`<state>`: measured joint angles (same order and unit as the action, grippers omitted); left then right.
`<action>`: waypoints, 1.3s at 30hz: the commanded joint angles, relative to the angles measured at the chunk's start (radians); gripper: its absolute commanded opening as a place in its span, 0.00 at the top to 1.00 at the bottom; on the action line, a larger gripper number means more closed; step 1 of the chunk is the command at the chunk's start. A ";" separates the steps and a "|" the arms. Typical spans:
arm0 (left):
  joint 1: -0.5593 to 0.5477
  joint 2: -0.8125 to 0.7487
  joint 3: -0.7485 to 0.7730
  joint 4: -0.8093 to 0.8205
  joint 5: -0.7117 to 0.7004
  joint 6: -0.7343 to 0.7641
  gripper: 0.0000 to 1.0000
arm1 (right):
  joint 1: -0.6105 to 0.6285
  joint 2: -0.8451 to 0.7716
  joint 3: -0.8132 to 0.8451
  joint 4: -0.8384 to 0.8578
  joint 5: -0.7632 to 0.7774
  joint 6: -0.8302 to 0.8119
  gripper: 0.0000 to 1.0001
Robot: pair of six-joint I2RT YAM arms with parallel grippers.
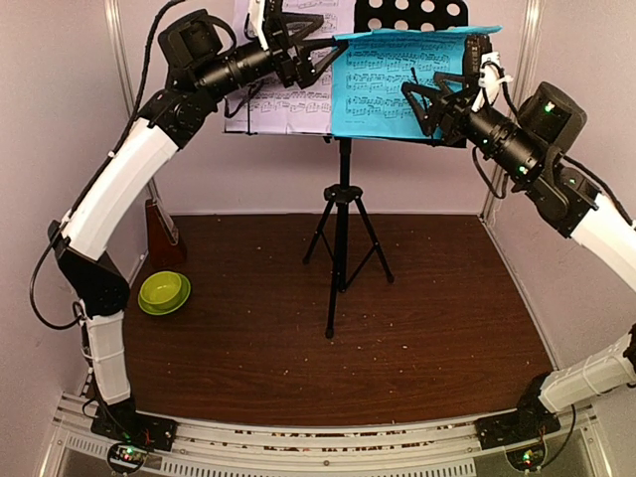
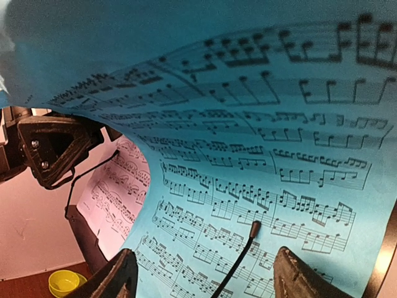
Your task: Set up the instrument practice props
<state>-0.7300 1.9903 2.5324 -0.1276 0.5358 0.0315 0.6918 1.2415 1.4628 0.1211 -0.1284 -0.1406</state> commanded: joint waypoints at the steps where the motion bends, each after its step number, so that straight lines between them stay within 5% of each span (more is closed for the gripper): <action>1: 0.005 -0.054 -0.008 0.057 -0.024 -0.006 0.11 | 0.018 0.026 0.092 -0.004 -0.024 0.027 0.26; 11: -0.002 -0.096 -0.060 0.040 -0.040 0.005 0.02 | 0.041 0.194 0.313 0.016 0.093 0.066 0.34; 26: 0.001 -0.326 -0.395 0.088 -0.181 0.009 0.02 | 0.041 0.398 0.612 0.069 0.243 0.094 0.30; 39: 0.123 -0.540 -0.649 0.002 -0.404 -0.305 0.02 | 0.043 0.308 0.594 0.003 0.171 0.086 0.19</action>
<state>-0.6605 1.5127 1.9358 -0.1059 0.2310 -0.1207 0.7292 1.6341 2.0995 0.1497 0.0902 -0.0525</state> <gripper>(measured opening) 0.978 0.792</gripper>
